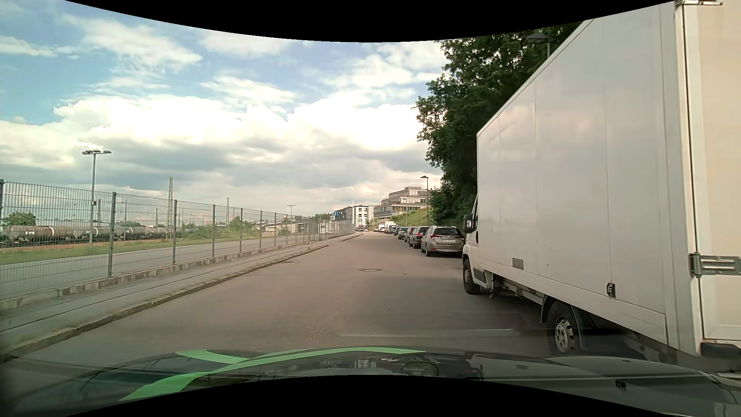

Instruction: Follow the waypoints while adhering to traffic rules and regulations

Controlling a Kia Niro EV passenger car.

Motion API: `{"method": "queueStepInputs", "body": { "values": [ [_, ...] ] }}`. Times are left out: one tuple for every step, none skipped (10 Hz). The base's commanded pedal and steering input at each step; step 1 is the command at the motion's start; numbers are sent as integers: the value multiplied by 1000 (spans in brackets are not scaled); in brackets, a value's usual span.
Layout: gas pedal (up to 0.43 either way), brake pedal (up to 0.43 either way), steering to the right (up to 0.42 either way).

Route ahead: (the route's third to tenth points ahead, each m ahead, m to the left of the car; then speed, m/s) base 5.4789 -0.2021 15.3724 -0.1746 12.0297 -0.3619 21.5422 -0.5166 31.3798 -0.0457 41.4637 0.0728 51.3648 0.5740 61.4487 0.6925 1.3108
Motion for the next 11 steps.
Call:
{"method": "queueStepInputs", "body": {
  "values": [
    [87, 0, 6],
    [67, 0, 6],
    [0, 0, 6],
    [0, 30, 6],
    [0, 37, 6],
    [0, 30, 6],
    [0, 37, 6],
    [0, 43, 6],
    [0, 55, 6],
    [0, 98, 6],
    [0, 110, 6]
  ]
}}
